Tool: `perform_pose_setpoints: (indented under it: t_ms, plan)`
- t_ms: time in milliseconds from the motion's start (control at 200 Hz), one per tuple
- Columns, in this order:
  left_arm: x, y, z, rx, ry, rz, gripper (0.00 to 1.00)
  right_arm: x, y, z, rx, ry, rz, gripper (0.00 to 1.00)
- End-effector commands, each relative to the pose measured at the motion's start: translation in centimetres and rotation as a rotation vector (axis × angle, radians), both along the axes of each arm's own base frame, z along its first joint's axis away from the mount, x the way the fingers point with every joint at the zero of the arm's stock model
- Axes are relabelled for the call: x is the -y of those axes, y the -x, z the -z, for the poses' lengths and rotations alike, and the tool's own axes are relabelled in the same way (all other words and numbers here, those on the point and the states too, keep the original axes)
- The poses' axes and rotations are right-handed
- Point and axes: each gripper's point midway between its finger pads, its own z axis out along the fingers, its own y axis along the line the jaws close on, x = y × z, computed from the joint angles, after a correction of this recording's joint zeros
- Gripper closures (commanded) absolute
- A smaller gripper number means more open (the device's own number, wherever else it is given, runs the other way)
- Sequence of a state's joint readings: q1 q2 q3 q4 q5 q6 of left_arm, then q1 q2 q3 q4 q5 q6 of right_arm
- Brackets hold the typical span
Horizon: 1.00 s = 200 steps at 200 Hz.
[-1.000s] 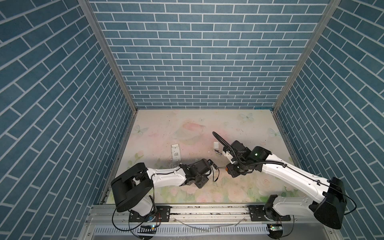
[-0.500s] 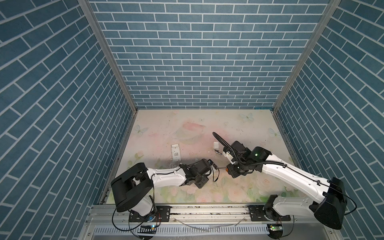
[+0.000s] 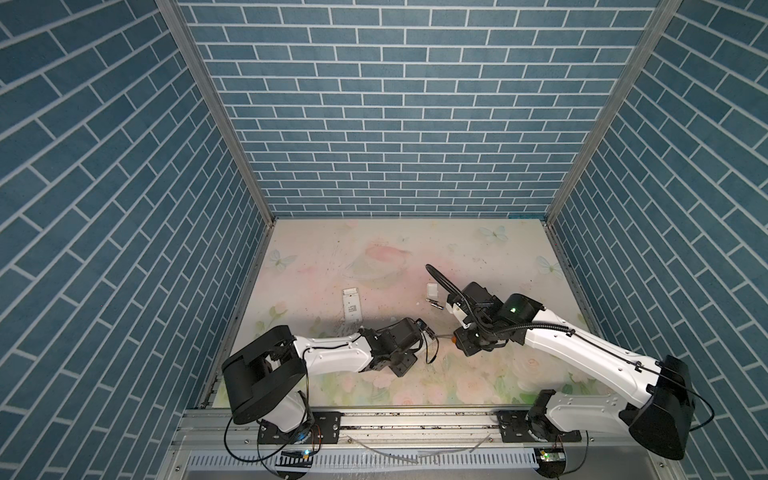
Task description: Unload the batteries from the remote control
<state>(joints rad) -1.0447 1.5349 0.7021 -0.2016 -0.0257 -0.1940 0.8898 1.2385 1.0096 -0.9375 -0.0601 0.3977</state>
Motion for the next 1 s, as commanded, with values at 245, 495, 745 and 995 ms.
perform_pose_setpoints:
  t_ms: [245,495,745,995]
  plan:
    - [-2.0,2.7,2.5,-0.115,-0.102,0.014,0.9,1.0,0.6,0.8,-0.032,0.025,0.045,1.0]
    - [-1.8,2.9,2.4,-0.123,-0.099,0.008,0.9,1.1,0.6,1.2,-0.042,0.043,0.058,1.0]
    - [-1.7,3.3,2.5,-0.134,-0.099,-0.002,0.9,1.4,0.8,1.7,-0.064,0.068,0.084,1.0]
    - [-0.7,3.4,2.3,-0.135,-0.084,-0.01,0.9,1.6,0.7,1.4,-0.074,0.076,0.12,1.0]
